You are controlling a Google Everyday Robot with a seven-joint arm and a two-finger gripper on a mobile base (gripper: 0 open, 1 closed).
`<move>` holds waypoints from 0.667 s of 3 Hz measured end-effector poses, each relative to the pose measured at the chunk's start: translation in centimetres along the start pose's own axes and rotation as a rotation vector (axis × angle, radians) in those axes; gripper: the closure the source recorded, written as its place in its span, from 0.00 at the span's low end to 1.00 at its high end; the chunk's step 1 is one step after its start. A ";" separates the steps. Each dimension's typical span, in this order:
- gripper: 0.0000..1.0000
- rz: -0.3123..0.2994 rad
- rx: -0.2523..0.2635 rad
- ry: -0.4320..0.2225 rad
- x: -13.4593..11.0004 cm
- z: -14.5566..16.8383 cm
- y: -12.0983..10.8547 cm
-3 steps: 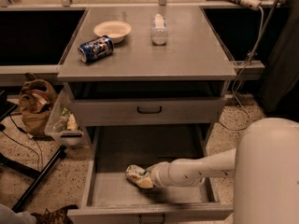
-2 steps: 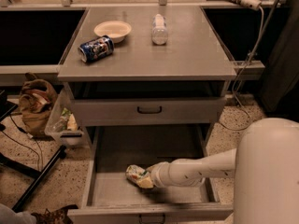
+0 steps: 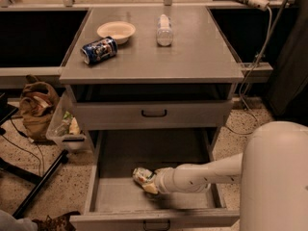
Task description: Place 7up can into middle drawer
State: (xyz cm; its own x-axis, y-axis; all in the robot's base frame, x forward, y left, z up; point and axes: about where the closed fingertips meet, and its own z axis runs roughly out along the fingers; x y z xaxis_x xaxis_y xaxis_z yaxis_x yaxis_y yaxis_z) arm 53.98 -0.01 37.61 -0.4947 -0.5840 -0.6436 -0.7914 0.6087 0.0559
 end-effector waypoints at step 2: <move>0.00 0.000 0.000 0.000 0.0 0.0 0.0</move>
Offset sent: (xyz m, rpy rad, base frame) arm 0.0000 0.0000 0.0000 0.0000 0.0000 0.0000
